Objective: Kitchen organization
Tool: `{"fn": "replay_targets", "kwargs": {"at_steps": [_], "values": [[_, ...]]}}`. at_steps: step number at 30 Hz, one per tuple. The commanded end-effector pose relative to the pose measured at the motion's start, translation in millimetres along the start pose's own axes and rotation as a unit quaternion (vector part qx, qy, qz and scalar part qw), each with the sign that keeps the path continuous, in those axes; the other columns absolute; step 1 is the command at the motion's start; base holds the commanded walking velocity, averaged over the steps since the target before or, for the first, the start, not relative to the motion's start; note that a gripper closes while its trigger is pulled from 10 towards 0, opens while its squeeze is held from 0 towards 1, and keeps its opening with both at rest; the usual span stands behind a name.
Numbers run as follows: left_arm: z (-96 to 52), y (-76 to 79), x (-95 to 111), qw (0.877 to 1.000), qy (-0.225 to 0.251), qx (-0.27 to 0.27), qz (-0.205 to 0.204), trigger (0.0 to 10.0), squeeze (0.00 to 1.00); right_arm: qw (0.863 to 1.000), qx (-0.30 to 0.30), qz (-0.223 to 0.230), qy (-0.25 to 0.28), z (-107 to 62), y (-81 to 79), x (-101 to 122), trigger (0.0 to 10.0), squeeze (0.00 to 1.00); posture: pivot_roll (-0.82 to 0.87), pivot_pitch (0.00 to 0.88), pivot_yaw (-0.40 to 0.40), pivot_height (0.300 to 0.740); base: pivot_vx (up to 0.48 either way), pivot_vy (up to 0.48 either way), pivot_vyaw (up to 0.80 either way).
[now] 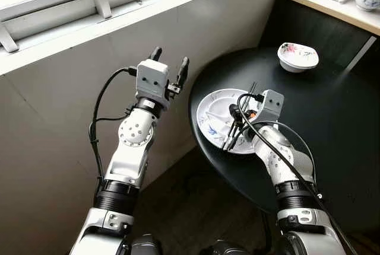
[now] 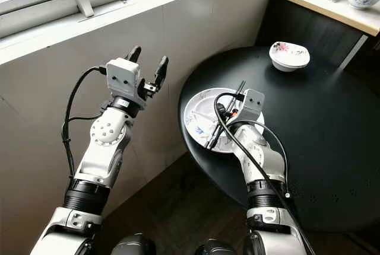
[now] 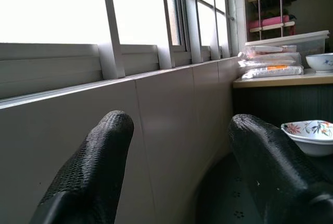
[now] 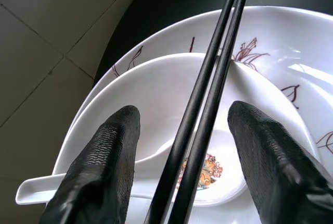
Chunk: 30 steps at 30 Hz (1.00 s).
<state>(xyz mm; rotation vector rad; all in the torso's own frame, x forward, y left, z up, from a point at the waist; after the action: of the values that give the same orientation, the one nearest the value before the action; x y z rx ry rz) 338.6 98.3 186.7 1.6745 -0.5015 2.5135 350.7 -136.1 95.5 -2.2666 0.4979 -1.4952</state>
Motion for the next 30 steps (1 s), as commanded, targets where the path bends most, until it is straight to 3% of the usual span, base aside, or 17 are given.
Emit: {"fn": "replay_targets", "kwargs": {"at_steps": [1, 2, 5, 6, 7, 19, 29, 30], "values": [[0.6, 1.6, -3, 1.000, -0.010, -0.004, 0.005, 10.0, 0.00, 1.000, -0.004, 0.015, -0.009, 1.4, 0.8, 0, 9.3, 0.00, 0.01, 0.000, -0.065, 0.740, 0.000, 0.000, 0.00], [0.6, 1.7, -3, 1.000, -0.010, -0.004, 0.005, 10.0, 0.00, 1.000, -0.004, 0.014, -0.010, 1.4, 0.9, 0, 4.8, 0.00, 0.01, 0.000, -0.065, 0.740, 0.000, 0.000, 0.00], [0.7, 1.7, -3, 1.000, -0.011, -0.004, 0.005, 10.0, 0.00, 1.000, -0.004, 0.015, -0.011, 1.5, 1.1, 0, 4.5, 0.00, 0.00, 0.000, -0.063, 0.740, 0.000, 0.000, 0.00], [0.8, 1.7, -4, 1.000, -0.011, -0.005, 0.005, 10.0, 0.00, 1.000, -0.005, 0.015, -0.013, 1.5, 1.5, -1, 1.5, 0.00, 0.00, 0.000, -0.063, 0.740, 0.000, 0.000, 0.00], [0.9, 1.7, -4, 1.000, -0.012, -0.005, 0.006, 10.0, 0.00, 1.000, -0.007, 0.016, -0.015, 1.6, 2.1, -1, 0.0, 0.00, 0.00, 0.000, -0.063, 0.740, 0.000, 0.000, 0.00], [0.6, 1.4, -6, 1.000, -0.019, -0.005, 0.009, 10.0, 0.00, 0.999, -0.014, 0.023, -0.019, 2.2, 4.6, -3, 0.0, 0.00, 0.00, 0.000, -0.063, 0.740, 0.000, 0.000, 0.00], [0.1, 1.0, -8, 1.000, -0.023, -0.005, 0.011, 10.0, 0.00, 0.998, 0.008, 0.020, 0.056, -1.7, -3.2, 19, 0.0, 0.00, 0.01, 0.000, -0.062, 0.740, 0.000, 0.000, 0.00], [0.0, 0.9, -8, 1.000, -0.023, -0.005, 0.012, 10.0, 0.00, 0.994, 0.029, -0.001, 0.106, -6.2, -11.4, 34, 0.0, 0.00, 0.01, 0.000, -0.062, 0.740, 0.000, 0.000, 0.00]]}}
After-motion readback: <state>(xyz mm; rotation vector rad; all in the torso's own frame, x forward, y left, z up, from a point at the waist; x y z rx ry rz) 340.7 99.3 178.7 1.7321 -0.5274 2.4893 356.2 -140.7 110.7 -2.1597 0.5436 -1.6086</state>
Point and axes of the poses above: a point about 5 cm out from each wrist's last joint towards the gripper, its own z axis pointing out of the wrist towards the gripper, its own x axis along the axis of the wrist's last joint, y = z × x, the point moved 2 cm from there along z, pointing out of the wrist towards the gripper, and after that the axes turned 3 degrees about z, right-handed, at the moved point
